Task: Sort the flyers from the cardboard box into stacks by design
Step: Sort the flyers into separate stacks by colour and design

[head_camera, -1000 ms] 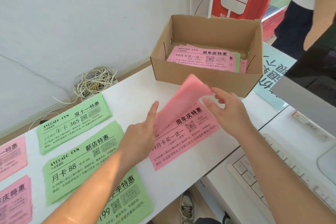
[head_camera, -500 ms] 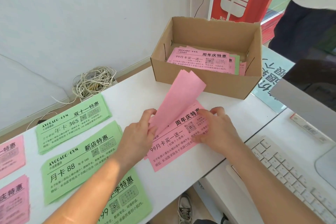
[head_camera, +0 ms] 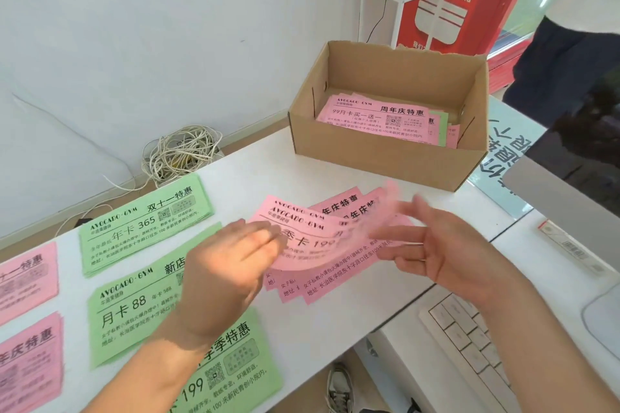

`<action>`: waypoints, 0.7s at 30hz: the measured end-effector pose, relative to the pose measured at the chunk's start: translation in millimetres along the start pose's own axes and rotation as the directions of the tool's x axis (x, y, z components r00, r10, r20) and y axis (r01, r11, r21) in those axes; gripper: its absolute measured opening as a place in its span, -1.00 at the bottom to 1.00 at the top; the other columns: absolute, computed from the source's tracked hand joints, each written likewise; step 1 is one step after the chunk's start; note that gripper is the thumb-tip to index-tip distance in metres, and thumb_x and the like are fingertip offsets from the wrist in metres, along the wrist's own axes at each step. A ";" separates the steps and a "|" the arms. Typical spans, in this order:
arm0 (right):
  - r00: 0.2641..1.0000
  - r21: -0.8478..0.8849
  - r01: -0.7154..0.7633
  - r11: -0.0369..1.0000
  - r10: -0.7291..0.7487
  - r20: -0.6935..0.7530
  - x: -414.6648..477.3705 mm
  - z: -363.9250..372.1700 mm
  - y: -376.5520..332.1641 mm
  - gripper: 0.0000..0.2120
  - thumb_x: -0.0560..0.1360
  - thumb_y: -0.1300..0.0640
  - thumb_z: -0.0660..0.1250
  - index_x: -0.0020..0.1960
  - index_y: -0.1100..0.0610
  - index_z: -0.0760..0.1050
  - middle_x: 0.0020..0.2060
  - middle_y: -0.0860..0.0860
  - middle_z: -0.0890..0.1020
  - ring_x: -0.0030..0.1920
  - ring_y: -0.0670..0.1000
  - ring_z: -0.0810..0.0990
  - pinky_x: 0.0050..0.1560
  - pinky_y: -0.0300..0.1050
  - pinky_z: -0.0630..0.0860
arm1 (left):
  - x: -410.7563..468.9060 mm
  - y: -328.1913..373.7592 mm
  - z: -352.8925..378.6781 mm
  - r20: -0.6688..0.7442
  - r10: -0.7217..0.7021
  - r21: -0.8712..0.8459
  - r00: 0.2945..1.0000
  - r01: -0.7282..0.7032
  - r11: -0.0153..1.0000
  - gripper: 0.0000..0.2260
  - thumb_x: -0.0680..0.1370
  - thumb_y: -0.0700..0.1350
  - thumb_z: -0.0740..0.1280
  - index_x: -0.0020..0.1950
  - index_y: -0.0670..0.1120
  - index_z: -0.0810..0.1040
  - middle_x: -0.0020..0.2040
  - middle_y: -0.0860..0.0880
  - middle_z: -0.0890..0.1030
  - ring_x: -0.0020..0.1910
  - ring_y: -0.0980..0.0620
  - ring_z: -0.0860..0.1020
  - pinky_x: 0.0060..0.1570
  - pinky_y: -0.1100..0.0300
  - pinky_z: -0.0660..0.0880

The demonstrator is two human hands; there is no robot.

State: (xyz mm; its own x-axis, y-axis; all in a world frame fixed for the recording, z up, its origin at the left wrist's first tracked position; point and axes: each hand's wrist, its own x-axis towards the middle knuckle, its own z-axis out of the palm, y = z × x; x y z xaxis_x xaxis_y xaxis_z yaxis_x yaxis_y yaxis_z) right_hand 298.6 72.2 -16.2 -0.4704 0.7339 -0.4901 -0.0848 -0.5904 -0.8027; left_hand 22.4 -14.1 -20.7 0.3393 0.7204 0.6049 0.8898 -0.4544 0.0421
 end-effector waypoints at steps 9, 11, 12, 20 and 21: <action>0.995 -0.429 -0.025 0.903 0.062 0.073 4.2 40.3 21.4 -0.34 0.31 -0.14 0.44 0.36 -0.06 0.37 0.07 -0.06 0.68 0.05 -0.07 0.66 0.02 -0.14 0.58 | -26.7 -4.1 -37.5 -0.076 -0.123 -0.028 0.989 0.122 0.992 -0.81 0.29 -0.44 0.42 -0.16 -0.24 0.68 -0.02 -0.07 0.67 -0.10 -0.13 0.53 -0.18 0.06 0.52; 0.994 -0.476 0.017 0.879 0.038 0.106 7.3 53.2 22.3 -0.29 0.31 -0.23 0.49 0.39 -0.16 0.33 0.18 -0.11 0.60 0.15 -0.17 0.58 0.09 -0.18 0.53 | -27.4 -4.6 -52.1 -0.173 -0.226 -0.081 0.959 0.214 0.973 -0.79 0.28 -0.45 0.45 -0.15 -0.22 0.67 -0.01 -0.05 0.65 -0.09 -0.10 0.52 -0.07 0.15 0.49; 0.991 -0.476 0.035 0.879 0.032 0.133 8.8 58.6 22.5 -0.25 0.28 -0.26 0.50 0.40 -0.21 0.31 0.24 -0.12 0.56 0.21 -0.19 0.54 0.14 -0.17 0.51 | -26.6 -4.3 -60.5 -0.224 -0.268 -0.093 0.937 0.254 0.963 -0.78 0.27 -0.46 0.48 -0.17 -0.22 0.66 -0.02 -0.05 0.63 -0.10 -0.10 0.51 -0.04 0.20 0.46; 0.907 -0.094 -0.040 0.995 0.076 0.415 14.1 139.0 42.8 -0.15 0.18 -0.08 0.62 0.40 -0.03 0.37 0.20 0.17 0.60 0.13 0.14 0.62 0.18 0.09 0.51 | -60.4 -16.2 -133.8 -0.518 -0.383 -0.043 0.765 0.423 0.905 -0.93 0.41 -0.32 0.46 -0.25 -0.31 0.65 -0.08 -0.14 0.62 -0.19 -0.14 0.56 -0.13 0.10 0.45; 0.900 -0.057 -0.056 0.997 0.075 0.430 12.4 157.3 46.8 -0.22 0.20 -0.04 0.63 0.35 0.03 0.44 0.16 0.20 0.61 0.04 0.15 0.64 0.09 0.06 0.55 | -71.4 -18.3 -142.6 -0.526 -0.383 -0.031 0.759 0.433 0.901 -0.88 0.46 -0.29 0.43 -0.26 -0.31 0.65 -0.07 -0.14 0.62 -0.19 -0.15 0.55 -0.13 0.09 0.44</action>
State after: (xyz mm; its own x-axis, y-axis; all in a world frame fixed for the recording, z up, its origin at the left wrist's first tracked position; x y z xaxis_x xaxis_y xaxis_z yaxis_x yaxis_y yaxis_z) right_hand 150.7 0.8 -6.4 -0.8075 0.4712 -0.3549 -0.0082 -0.6106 -0.7919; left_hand -61.6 -131.9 48.7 -0.2438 0.4453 0.8616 0.9390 -0.1138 0.3245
